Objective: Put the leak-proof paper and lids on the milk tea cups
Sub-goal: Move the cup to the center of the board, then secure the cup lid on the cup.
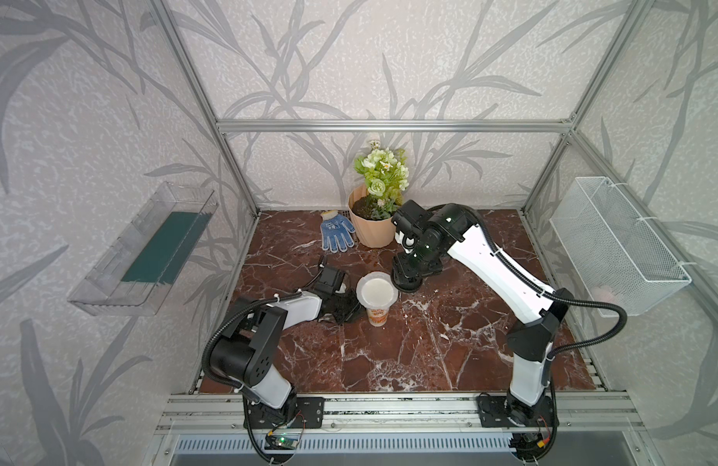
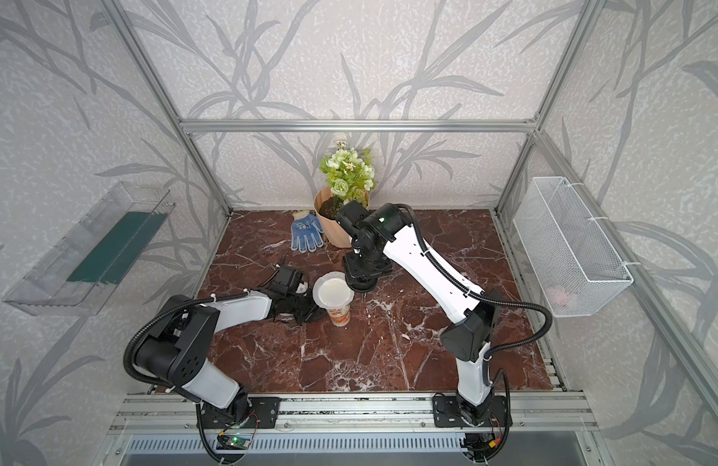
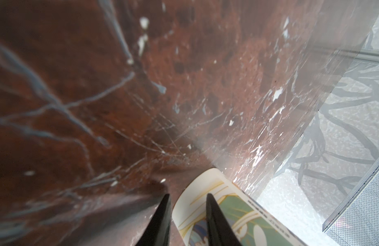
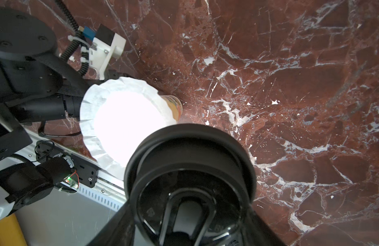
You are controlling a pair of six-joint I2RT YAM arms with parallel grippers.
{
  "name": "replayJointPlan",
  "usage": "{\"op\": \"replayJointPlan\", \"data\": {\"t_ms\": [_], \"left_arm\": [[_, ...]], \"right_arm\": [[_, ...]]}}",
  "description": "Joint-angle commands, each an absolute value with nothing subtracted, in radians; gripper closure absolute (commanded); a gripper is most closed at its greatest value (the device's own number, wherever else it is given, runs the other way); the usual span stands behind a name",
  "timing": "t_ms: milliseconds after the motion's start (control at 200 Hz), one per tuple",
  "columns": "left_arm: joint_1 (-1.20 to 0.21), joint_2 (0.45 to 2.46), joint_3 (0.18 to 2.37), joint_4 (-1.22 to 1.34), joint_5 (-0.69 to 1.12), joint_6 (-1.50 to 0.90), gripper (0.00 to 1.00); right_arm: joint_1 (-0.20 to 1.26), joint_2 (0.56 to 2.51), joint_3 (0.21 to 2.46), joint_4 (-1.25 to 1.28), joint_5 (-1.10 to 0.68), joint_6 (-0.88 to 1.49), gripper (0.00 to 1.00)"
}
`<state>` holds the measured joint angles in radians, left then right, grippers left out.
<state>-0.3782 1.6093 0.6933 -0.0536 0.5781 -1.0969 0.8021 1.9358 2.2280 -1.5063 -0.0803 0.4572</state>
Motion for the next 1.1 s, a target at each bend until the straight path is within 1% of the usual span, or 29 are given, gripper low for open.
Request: {"op": "replayJointPlan", "data": {"t_ms": [0, 290, 450, 575, 1095], "left_arm": [[-0.392, 1.628, 0.717, -0.055, 0.592, -1.113, 0.69], [-0.408, 1.637, 0.736, -0.064, 0.603, -1.101, 0.69], [-0.407, 1.625, 0.735, -0.075, 0.594, -1.096, 0.69], [-0.405, 1.581, 0.732, -0.111, 0.54, -1.09, 0.68], [-0.365, 1.405, 0.72, -0.257, 0.35, -1.084, 0.67]], "right_arm": [[0.836, 1.992, 2.329, -1.616, -0.086, 0.427, 0.38], [0.91, 2.142, 2.559, -1.738, -0.069, 0.411, 0.38], [0.928, 2.185, 2.601, -1.765, -0.069, 0.407, 0.38], [0.931, 2.211, 2.627, -1.798, -0.048, 0.401, 0.38], [0.938, 2.188, 2.534, -1.799, -0.006, 0.384, 0.38]]}}
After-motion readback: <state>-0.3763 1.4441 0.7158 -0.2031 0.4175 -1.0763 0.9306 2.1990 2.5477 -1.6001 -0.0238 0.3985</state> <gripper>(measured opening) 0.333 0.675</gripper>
